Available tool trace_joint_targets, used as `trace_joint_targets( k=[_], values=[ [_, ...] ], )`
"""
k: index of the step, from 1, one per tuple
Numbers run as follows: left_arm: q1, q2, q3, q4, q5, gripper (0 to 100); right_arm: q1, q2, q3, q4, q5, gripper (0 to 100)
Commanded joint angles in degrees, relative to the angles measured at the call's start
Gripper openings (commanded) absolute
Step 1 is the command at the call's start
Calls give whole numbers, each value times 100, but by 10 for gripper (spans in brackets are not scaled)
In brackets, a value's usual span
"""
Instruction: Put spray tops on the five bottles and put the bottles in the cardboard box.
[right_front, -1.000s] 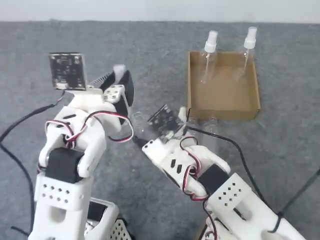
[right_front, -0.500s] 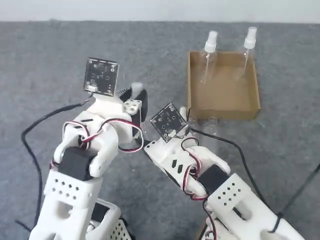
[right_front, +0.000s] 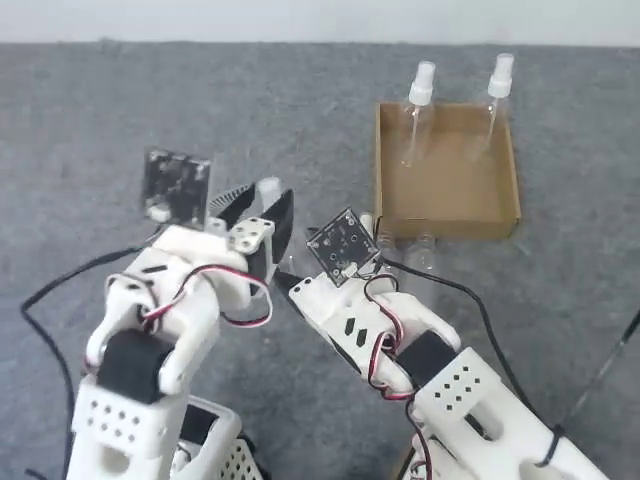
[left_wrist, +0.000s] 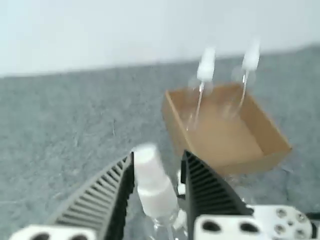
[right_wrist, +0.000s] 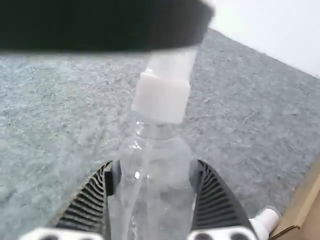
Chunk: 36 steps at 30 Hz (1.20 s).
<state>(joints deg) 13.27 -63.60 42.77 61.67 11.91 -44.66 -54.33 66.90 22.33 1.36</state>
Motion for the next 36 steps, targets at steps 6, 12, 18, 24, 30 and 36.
trace_joint_targets(
  k=[6, 12, 18, 24, 30, 36],
  values=[
    [-774, 809, -840, -299, -167, 137, 57, -233, -35, -198, -79, 6],
    [-818, 1468, -919, -457, -185, 137, 40, -233, 290, -699, -53, 6],
    [-800, 1196, -418, -404, -193, 137, 57, -233, 290, -725, -53, 6],
    [-703, 598, 154, -422, -422, 137, 66, -233, 273, -734, -53, 6],
    [-642, 26, 259, -404, -404, 137, 75, -233, 273, -725, -53, 6],
    [-1011, -607, 180, -396, -396, 139, 444, -233, 18, -681, -62, 6]
  ],
)
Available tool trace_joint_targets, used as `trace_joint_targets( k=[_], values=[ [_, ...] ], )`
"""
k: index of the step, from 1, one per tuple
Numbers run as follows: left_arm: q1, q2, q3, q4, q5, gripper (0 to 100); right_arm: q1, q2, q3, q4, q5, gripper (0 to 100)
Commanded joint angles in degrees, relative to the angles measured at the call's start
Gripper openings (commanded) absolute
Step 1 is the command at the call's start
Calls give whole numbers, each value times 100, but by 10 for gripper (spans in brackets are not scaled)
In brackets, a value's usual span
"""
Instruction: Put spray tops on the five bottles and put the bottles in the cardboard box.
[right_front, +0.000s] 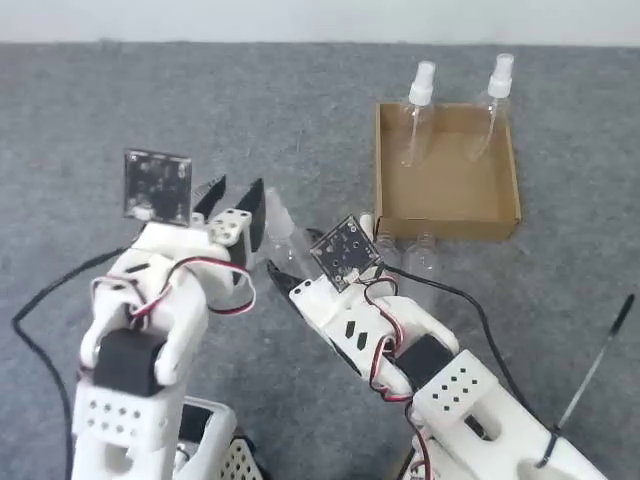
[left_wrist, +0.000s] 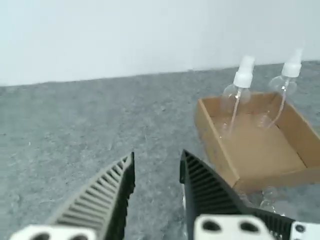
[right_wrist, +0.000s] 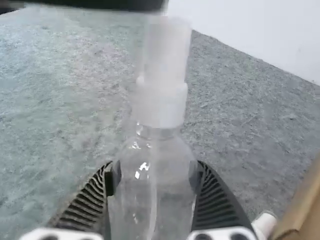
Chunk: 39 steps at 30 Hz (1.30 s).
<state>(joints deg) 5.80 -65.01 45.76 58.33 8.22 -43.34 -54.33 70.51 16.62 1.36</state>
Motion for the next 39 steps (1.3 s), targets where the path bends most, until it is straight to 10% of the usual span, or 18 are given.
trace_joint_targets(
  k=[1, 23, 39],
  values=[
    [-369, -589, -110, -62, -26, 141, 470, -233, -466, -13, -62, 6],
    [738, -2743, 2730, -527, -334, 296, 716, 2677, -4703, 1763, -589, 6],
    [703, -2743, 3064, -941, -343, 306, 400, 1235, -5134, 4040, -580, 6]
  ],
)
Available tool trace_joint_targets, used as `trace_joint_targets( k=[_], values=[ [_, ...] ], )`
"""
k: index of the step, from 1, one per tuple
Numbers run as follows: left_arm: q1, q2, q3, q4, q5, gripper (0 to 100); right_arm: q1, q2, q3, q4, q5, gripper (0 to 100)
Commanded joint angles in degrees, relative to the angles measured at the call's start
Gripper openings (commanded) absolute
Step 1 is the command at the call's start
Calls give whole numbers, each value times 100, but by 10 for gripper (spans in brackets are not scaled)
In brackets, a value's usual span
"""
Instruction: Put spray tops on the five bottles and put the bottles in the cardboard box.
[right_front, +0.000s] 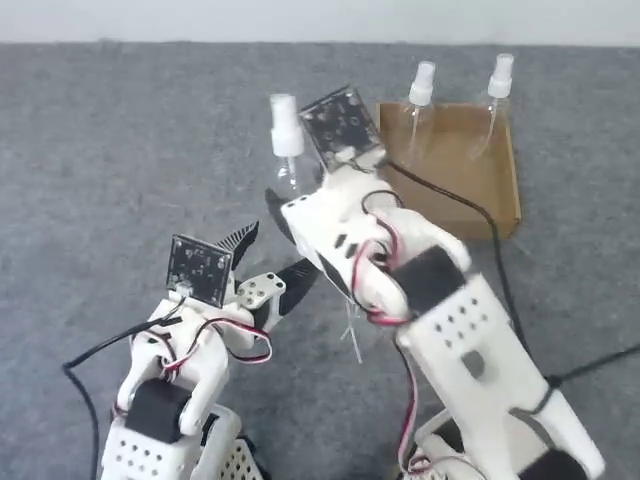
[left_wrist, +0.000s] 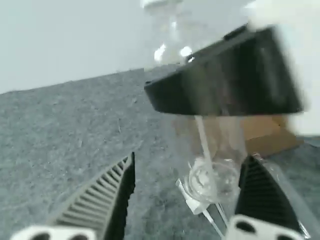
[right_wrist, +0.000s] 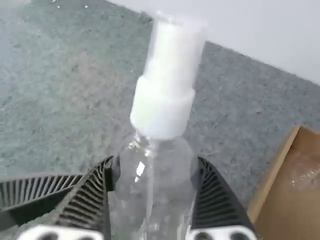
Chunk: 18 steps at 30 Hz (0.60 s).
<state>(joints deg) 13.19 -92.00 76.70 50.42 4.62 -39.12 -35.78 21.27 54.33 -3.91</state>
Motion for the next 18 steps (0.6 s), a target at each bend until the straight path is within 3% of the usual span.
trace_joint_targets(
  k=[1, 5, 9, 14, 18],
  values=[
    [-26, -44, -31, -141, 18, 306, -22, -699, -211, 374, -53, 6],
    [9, -44, -31, -132, 18, 306, -4, -857, -211, 664, 18, 6],
    [0, -62, -31, -105, 18, 305, 347, -840, -281, 681, 571, 6],
    [-18, -88, -31, -9, 18, 303, 1956, -602, -580, 690, 844, 6],
    [-35, -88, -31, -9, 9, 229, 3011, 48, -598, 303, 1248, 6]
  ],
)
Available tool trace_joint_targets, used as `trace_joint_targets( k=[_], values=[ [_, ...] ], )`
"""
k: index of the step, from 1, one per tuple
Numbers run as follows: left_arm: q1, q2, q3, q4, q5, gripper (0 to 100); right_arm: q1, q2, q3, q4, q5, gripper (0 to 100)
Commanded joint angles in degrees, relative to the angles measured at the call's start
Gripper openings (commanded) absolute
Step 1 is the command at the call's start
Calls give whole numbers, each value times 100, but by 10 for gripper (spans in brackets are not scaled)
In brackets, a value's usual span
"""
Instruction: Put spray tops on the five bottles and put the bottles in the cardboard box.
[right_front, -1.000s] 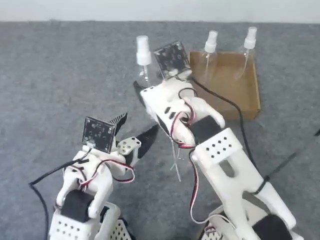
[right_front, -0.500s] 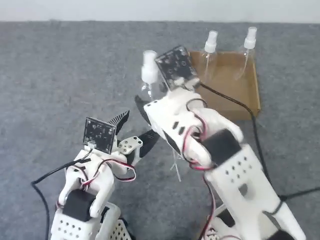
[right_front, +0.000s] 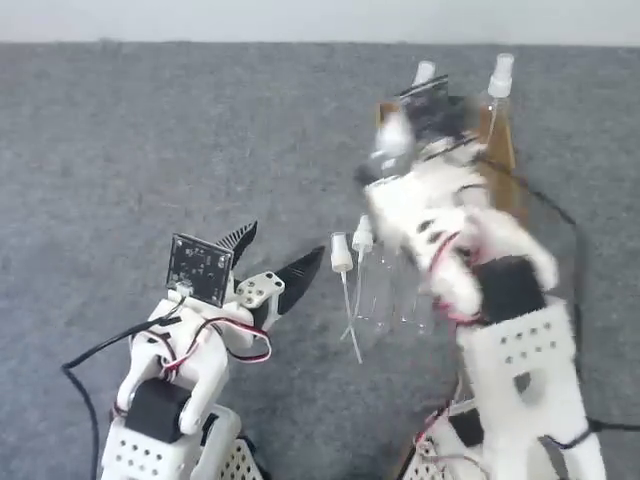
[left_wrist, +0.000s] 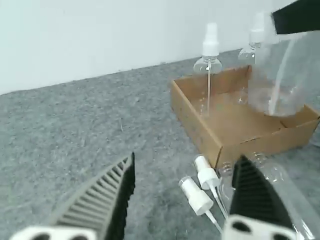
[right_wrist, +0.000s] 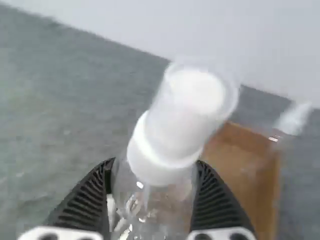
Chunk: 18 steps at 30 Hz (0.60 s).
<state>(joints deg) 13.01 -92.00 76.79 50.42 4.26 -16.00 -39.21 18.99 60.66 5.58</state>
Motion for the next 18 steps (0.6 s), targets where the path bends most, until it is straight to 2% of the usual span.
trace_joint_targets(
  k=[1, 5, 10, 12, 18],
  values=[
    [-26, -88, -40, -26, 44, 205, 901, 593, -369, -505, 290, 6],
    [-53, -88, -40, -35, 35, 115, 1349, 1376, -369, -1209, 290, 6],
    [-607, -53, 48, -299, 70, 14, 1349, 2246, -360, -2035, 35, 6],
    [-703, -70, 215, -527, 79, 11, 1376, 2492, -360, -2369, -202, 6],
    [-695, -53, 330, -668, 79, 11, 1701, 3222, -360, -3222, -220, 6]
  ],
)
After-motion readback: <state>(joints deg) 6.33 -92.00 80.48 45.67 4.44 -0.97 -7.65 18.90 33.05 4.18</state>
